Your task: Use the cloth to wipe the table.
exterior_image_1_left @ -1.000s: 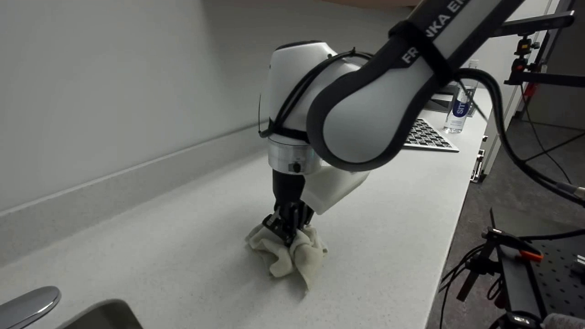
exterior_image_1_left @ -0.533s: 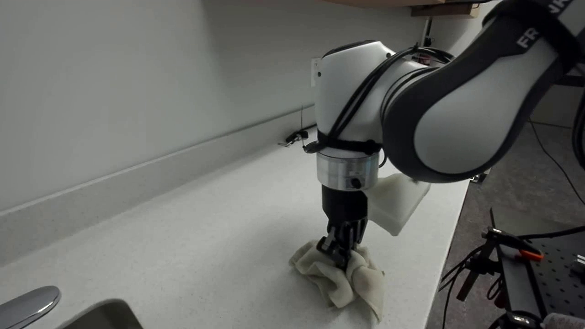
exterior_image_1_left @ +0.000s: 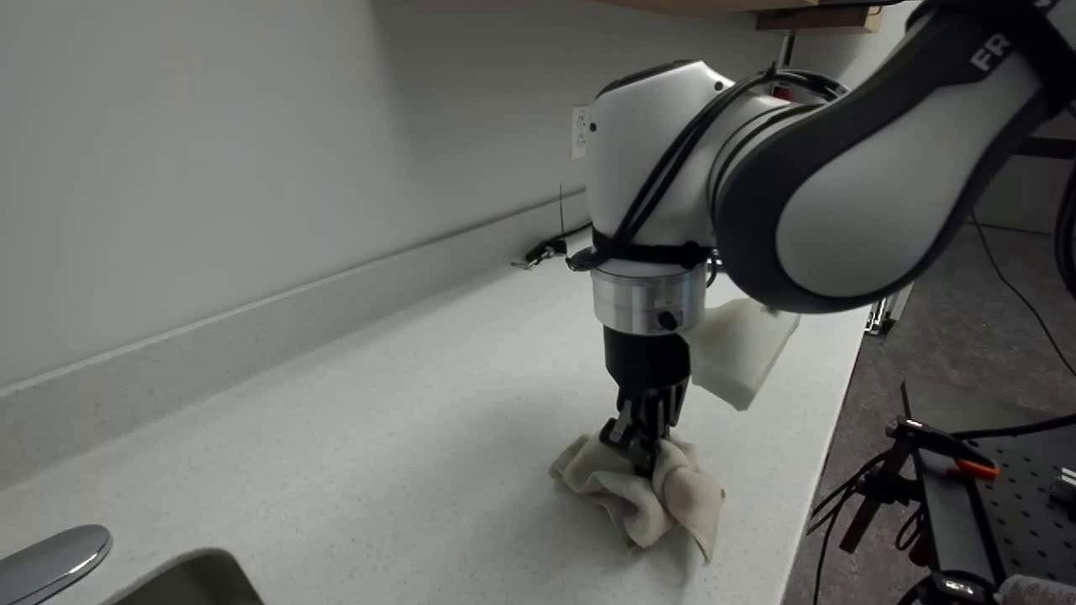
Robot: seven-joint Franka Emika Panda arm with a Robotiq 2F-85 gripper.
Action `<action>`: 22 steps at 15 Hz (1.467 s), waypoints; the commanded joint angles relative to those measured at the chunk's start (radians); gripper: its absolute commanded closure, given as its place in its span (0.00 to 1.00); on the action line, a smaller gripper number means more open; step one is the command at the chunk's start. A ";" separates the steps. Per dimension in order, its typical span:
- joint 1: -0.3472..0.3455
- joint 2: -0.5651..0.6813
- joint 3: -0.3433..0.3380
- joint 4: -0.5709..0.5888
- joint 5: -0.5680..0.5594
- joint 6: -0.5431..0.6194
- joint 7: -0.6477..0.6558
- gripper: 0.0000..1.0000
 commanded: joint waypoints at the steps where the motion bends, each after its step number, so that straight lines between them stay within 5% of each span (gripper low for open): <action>1: 0.004 0.051 -0.055 0.167 -0.132 -0.119 0.029 0.98; 7: 0.018 0.173 -0.102 0.528 -0.236 -0.229 0.079 0.98; 14: 0.044 0.398 -0.106 0.883 -0.197 -0.212 0.143 0.98; 22: 0.026 0.568 -0.098 0.963 -0.125 -0.202 0.116 0.98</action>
